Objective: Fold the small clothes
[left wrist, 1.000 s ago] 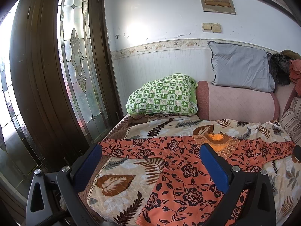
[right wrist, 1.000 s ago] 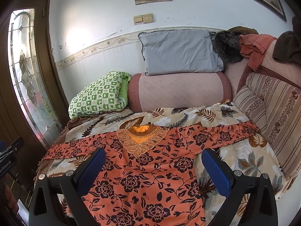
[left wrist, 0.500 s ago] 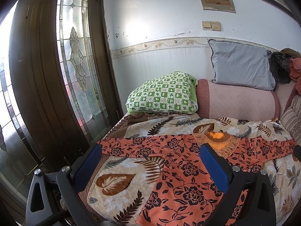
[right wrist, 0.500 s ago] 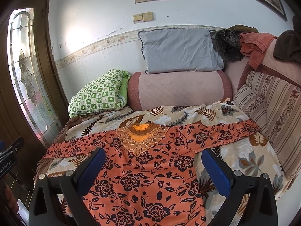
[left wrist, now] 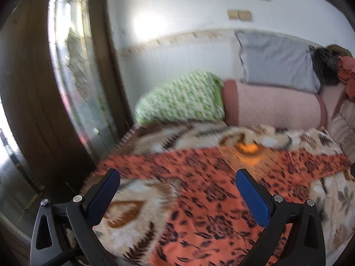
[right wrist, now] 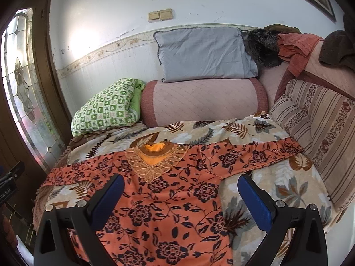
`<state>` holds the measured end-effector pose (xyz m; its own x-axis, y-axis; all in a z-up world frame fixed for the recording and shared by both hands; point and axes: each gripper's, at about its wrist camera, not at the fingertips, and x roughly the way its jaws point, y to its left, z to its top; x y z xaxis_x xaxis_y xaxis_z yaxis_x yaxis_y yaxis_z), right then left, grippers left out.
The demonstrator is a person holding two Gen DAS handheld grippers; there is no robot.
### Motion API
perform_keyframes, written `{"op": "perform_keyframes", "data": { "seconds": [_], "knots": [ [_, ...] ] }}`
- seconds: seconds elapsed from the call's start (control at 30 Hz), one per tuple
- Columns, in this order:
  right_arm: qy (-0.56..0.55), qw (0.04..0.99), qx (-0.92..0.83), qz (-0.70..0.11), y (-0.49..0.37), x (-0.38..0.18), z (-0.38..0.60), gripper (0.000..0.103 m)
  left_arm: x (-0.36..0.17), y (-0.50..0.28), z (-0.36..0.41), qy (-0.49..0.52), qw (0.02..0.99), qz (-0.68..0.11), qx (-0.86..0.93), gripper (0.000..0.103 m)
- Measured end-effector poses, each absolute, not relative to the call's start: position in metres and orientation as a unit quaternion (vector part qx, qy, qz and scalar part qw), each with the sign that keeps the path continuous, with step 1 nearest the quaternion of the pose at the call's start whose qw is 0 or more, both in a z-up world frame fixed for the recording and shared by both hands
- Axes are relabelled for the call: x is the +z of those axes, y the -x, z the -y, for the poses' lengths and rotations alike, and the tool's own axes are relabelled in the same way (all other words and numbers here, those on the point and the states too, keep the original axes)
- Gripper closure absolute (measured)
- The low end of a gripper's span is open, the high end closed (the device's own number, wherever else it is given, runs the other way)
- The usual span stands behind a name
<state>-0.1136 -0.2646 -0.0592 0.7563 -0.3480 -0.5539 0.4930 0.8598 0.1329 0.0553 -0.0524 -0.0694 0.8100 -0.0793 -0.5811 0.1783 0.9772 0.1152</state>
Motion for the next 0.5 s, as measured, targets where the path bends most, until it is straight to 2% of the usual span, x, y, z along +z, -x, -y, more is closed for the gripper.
{"op": "perform_keyframes", "data": {
  "seconds": [0.13,0.2,0.27,0.37,0.5],
  "knots": [
    [-0.168,0.912,-0.252,-0.278,0.115,-0.096,0.334,0.0,-0.163,-0.105,0.064,-0.03,0.845,-0.512,-0.151,0.0],
    [-0.191,0.899,-0.275,-0.282,0.119,-0.123,0.388,0.0,-0.212,-0.113,0.063,-0.022,0.811,-0.572,-0.123,0.0],
    [-0.222,0.878,-0.314,-0.286,0.127,-0.154,0.45,0.0,-0.246,-0.108,0.063,-0.04,0.799,-0.593,-0.091,0.0],
    [-0.296,0.85,-0.339,-0.272,0.142,-0.201,0.549,0.0,-0.265,-0.085,0.062,-0.06,0.82,-0.566,-0.059,0.0],
    [-0.435,0.818,-0.317,-0.204,0.161,-0.253,0.665,0.012,-0.272,-0.053,0.073,-0.067,0.828,-0.551,-0.08,0.0]
  ]
}}
